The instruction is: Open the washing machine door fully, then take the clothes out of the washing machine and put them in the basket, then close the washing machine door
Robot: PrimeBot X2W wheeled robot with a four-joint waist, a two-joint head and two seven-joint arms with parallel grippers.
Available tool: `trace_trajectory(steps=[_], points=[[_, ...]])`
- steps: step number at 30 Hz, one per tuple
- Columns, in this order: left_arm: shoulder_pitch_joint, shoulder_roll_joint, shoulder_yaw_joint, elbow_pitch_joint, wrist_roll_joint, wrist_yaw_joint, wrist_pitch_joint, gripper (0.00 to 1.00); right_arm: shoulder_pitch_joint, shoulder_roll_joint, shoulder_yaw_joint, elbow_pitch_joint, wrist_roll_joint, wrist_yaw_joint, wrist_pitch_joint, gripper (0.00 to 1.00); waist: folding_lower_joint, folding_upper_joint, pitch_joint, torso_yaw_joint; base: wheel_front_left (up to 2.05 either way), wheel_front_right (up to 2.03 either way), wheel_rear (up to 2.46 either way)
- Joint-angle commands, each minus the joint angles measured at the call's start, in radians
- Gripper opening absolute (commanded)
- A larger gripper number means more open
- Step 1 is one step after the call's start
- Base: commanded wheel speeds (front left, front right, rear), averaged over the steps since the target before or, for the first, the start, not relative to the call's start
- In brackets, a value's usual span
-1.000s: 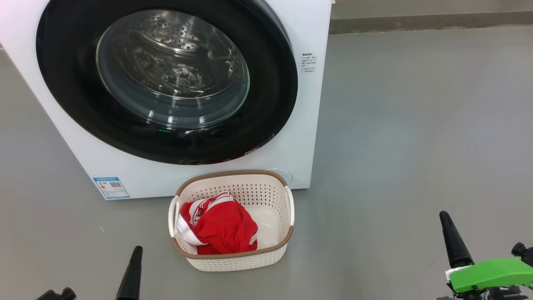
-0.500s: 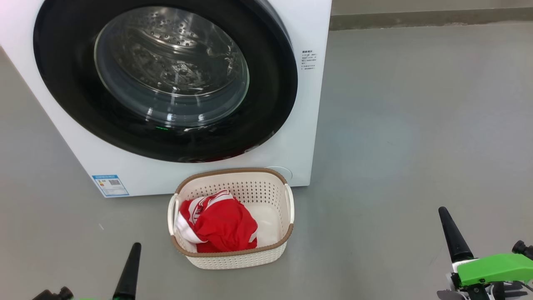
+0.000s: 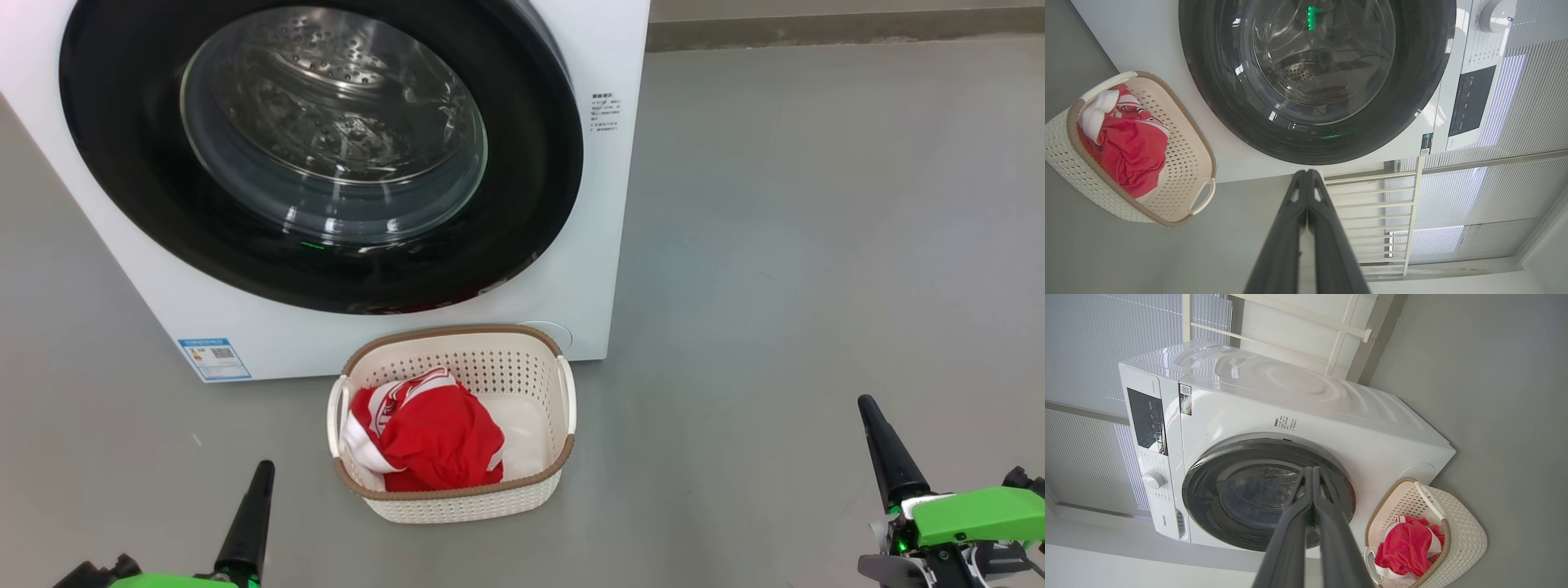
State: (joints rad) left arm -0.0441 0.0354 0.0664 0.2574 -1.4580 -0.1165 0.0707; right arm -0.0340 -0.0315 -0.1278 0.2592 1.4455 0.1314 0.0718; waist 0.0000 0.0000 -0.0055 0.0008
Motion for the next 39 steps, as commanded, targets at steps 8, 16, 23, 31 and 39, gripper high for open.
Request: trace_trajectory(steps=[8, 16, 23, 31, 39], points=[[-0.057, 0.014, 0.043, -0.015, -0.099, -0.014, 0.029, 0.00, -0.066, -0.018, 0.014, -0.018, 0.109, -0.001, 0.028, 0.00, 0.0000, 0.0000, 0.005, -0.001, 0.00, 0.00, 0.00], [-0.064, 0.015, 0.048, -0.012, -0.150, -0.014, 0.043, 0.00, -0.074, -0.019, 0.014, -0.014, 0.163, -0.001, 0.041, 0.00, 0.0000, 0.0000, 0.009, -0.001, 0.00, 0.00, 0.00], [-0.064, 0.015, 0.048, -0.012, -0.150, -0.014, 0.043, 0.00, -0.074, -0.019, 0.014, -0.014, 0.163, -0.001, 0.041, 0.00, 0.0000, 0.0000, 0.009, -0.001, 0.00, 0.00, 0.00], [-0.064, 0.015, 0.048, -0.012, -0.150, -0.014, 0.043, 0.00, -0.074, -0.019, 0.014, -0.014, 0.163, -0.001, 0.041, 0.00, 0.0000, 0.0000, 0.009, -0.001, 0.00, 0.00, 0.00], [-0.064, 0.015, 0.048, -0.012, -0.150, -0.014, 0.043, 0.00, -0.074, -0.019, 0.014, -0.014, 0.163, -0.001, 0.041, 0.00, 0.0000, 0.0000, 0.009, -0.001, 0.00, 0.00, 0.00]])
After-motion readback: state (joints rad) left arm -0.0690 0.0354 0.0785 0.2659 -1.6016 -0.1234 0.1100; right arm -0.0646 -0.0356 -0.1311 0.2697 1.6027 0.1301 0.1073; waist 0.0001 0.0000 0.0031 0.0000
